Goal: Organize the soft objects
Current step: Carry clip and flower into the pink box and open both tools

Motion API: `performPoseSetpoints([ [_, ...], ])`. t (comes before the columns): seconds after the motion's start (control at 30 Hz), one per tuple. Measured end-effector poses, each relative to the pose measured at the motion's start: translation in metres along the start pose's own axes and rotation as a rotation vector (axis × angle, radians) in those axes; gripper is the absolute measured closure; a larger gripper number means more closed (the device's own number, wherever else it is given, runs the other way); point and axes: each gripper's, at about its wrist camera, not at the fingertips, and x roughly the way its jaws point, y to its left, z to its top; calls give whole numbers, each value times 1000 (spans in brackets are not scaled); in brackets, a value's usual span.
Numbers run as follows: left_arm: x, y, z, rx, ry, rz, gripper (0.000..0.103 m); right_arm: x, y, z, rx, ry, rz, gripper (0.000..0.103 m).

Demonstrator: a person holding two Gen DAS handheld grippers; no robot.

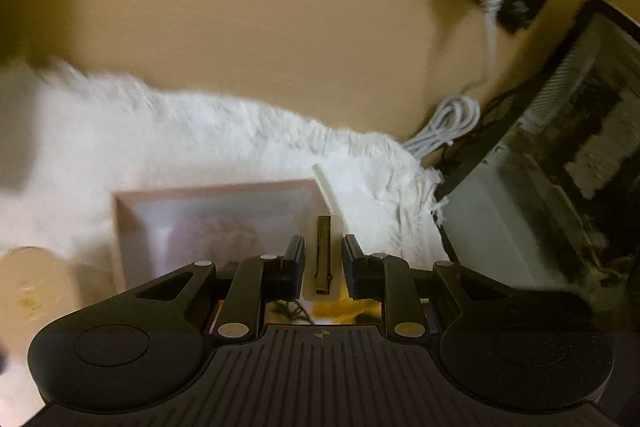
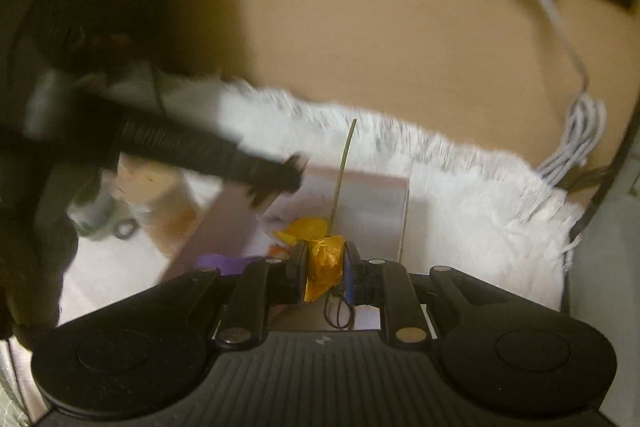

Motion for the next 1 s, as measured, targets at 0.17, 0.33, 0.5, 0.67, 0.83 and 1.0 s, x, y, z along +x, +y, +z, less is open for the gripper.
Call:
performPoseSetpoints([
  [0.17, 52, 13, -7, 62, 138, 98, 79, 42, 0, -12, 1, 106, -32, 85],
  [0.33, 71, 11, -22, 193, 196, 234, 79, 51, -1, -25, 6, 142, -43, 49],
  [0.5, 64, 18, -19, 151, 156, 246, 74, 43, 5, -31, -1, 121, -73, 49],
  [0.67, 24, 26, -18, 95, 2, 148, 74, 21, 12, -30, -12, 32, -122, 45],
  [0.83, -27, 34, -27, 57, -121, 115, 74, 1, 20, -23, 27, -56, -175, 41],
  [1.0, -86, 53, -55, -9, -231, 158, 74, -14, 41, -17, 64, -105, -123, 29],
])
